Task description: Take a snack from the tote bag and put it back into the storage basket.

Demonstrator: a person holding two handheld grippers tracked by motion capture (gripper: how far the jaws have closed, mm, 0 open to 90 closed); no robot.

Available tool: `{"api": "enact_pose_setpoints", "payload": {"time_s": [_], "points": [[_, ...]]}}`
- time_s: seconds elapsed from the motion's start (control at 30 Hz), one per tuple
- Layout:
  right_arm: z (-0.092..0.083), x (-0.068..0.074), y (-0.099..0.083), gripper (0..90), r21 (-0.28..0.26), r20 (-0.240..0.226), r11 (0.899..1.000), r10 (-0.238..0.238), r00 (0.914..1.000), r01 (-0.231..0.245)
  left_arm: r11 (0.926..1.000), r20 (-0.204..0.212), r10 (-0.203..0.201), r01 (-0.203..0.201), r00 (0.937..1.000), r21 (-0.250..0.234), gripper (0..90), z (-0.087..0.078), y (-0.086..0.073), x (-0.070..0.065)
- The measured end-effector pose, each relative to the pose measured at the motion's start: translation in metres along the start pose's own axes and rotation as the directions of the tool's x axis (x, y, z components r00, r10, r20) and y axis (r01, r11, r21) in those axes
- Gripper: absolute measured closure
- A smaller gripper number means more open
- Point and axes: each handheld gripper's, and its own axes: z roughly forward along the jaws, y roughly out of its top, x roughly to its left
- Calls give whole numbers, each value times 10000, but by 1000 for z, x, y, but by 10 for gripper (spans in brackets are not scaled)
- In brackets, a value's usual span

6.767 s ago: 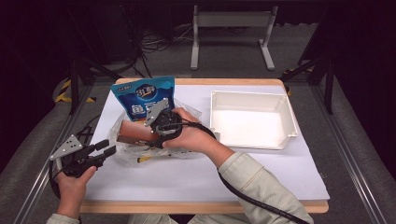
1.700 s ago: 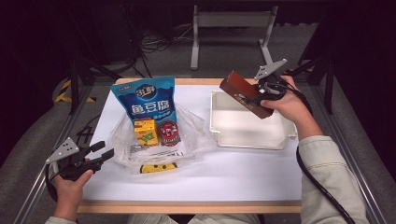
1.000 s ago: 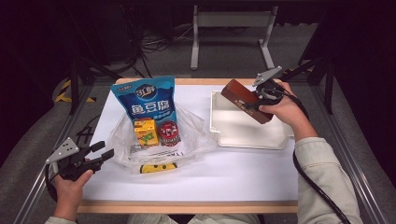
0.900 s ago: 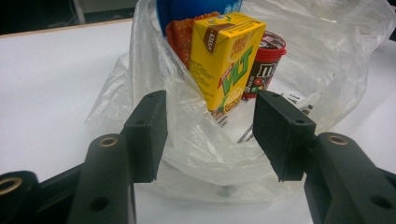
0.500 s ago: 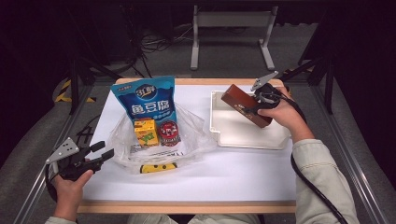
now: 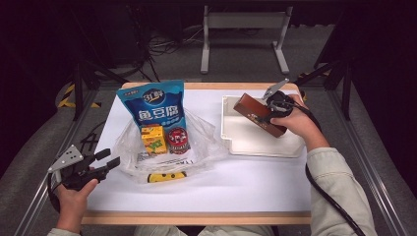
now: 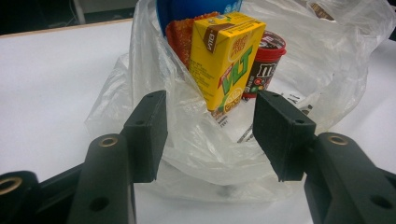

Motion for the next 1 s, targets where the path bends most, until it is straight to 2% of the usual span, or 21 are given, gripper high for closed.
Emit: {"api": "enact_pose_setpoints", "payload": {"time_s": [0.37, 1.0], "points": [[7, -2, -6, 423, 266, 116, 9996, 114, 9999, -117, 10000, 2, 5, -5, 10000, 0, 457, 0, 0, 0], [18, -1, -8, 415, 144, 217, 9998, 132, 9997, -135, 10000, 9, -5, 5, 10000, -30, 455, 0, 0, 0]]}}
